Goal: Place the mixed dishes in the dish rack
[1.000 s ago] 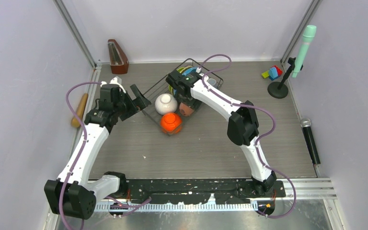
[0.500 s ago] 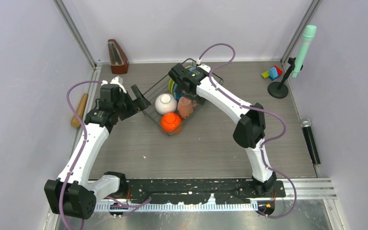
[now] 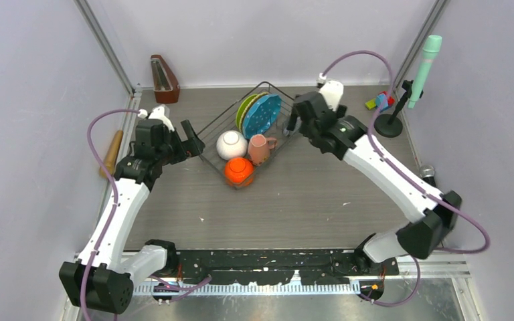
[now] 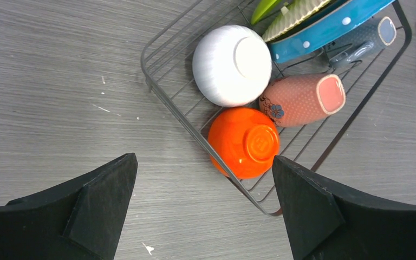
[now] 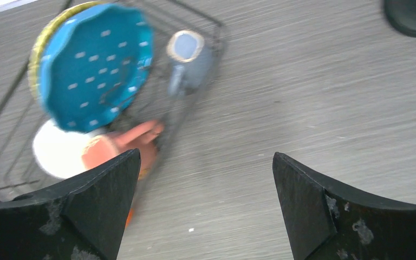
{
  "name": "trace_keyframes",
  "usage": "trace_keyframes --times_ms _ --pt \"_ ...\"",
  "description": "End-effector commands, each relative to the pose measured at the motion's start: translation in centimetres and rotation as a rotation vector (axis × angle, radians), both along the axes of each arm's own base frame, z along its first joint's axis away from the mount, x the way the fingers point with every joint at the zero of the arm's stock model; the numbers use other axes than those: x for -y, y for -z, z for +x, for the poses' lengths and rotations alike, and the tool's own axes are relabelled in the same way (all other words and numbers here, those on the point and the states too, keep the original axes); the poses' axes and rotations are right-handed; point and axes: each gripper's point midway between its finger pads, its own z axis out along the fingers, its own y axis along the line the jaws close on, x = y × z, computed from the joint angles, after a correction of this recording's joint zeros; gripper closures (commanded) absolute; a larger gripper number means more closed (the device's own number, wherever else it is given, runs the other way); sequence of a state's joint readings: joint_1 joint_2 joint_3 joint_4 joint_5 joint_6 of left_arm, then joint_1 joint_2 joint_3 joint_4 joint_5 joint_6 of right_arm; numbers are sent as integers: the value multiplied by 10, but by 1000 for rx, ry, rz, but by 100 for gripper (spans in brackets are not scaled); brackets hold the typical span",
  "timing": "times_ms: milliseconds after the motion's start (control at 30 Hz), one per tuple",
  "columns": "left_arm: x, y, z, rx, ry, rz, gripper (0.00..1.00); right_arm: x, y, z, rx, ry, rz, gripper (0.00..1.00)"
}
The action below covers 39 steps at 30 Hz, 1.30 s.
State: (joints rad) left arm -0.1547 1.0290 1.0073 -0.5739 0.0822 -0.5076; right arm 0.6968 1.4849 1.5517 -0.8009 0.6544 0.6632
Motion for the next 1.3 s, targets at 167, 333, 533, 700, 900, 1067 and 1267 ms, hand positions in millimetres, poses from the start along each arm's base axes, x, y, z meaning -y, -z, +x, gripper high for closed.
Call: trace_keyframes --times_ms 167,333,533,700,900,1067,1267 --pt "-29 4 2 76 -114 99 0 131 13 -16 131 195 -66 10" --pt "-49 23 -1 106 -204 153 0 175 48 -39 240 336 -73 15" --pt "-72 47 -5 144 -361 158 0 208 89 -52 314 455 -57 19" --pt "-90 55 -8 257 -443 193 0 209 102 -46 482 394 -74 20" --pt "-103 62 -9 266 -482 320 0 210 131 -29 459 349 -182 15" --pt "-108 76 -3 368 -507 345 1 211 149 -19 484 303 -166 15" --pt "-102 81 5 464 -425 429 10 224 161 -9 444 274 -148 20"
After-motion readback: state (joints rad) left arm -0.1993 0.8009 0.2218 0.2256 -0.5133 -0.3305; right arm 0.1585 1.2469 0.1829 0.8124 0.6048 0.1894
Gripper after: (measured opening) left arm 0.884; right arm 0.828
